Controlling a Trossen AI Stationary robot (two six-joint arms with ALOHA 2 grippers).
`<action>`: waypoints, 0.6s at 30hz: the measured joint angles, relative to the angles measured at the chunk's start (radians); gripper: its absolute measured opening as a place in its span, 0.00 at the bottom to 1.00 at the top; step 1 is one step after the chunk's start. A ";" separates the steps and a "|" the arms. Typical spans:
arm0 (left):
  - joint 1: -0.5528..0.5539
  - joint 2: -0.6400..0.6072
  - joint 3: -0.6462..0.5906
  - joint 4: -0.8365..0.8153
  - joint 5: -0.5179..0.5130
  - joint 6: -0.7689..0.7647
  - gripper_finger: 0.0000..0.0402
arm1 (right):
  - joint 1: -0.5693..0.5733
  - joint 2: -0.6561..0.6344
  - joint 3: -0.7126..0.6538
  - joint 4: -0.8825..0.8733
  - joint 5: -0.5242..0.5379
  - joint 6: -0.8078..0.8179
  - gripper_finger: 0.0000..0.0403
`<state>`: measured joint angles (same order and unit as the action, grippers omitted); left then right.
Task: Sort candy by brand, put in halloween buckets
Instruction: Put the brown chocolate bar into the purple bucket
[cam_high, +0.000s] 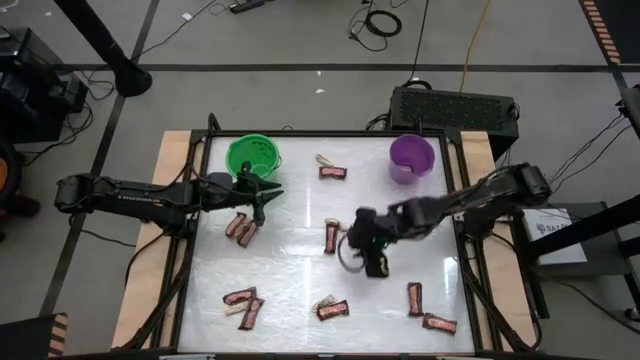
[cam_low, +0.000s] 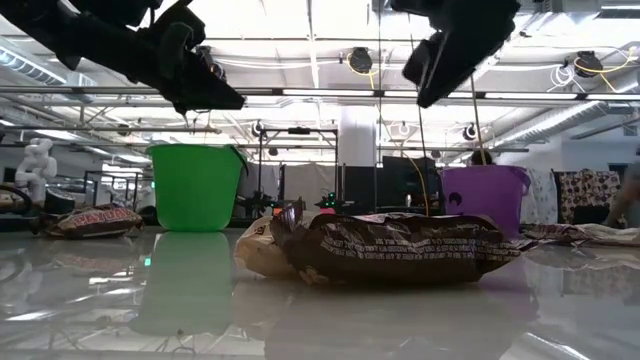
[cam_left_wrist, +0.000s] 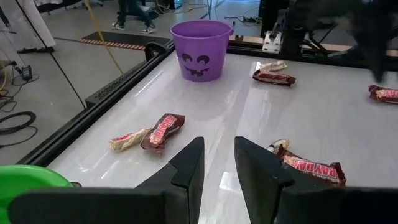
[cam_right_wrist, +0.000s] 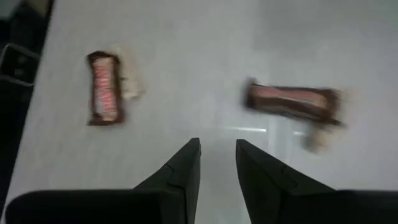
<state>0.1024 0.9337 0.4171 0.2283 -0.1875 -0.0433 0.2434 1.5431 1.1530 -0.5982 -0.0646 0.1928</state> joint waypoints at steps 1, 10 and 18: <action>0.000 0.000 0.000 0.000 0.000 0.000 0.24 | 0.025 0.023 0.000 0.022 -0.024 0.005 0.24; 0.000 0.000 0.000 -0.002 0.000 -0.003 0.24 | 0.197 0.248 0.000 0.282 -0.122 -0.012 0.24; 0.000 0.000 0.000 -0.001 0.000 -0.002 0.24 | 0.230 0.331 0.050 0.343 -0.118 -0.103 0.24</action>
<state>0.1020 0.9338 0.4171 0.2274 -0.1871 -0.0452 0.4734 1.8739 1.2028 -0.2552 -0.1825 0.0899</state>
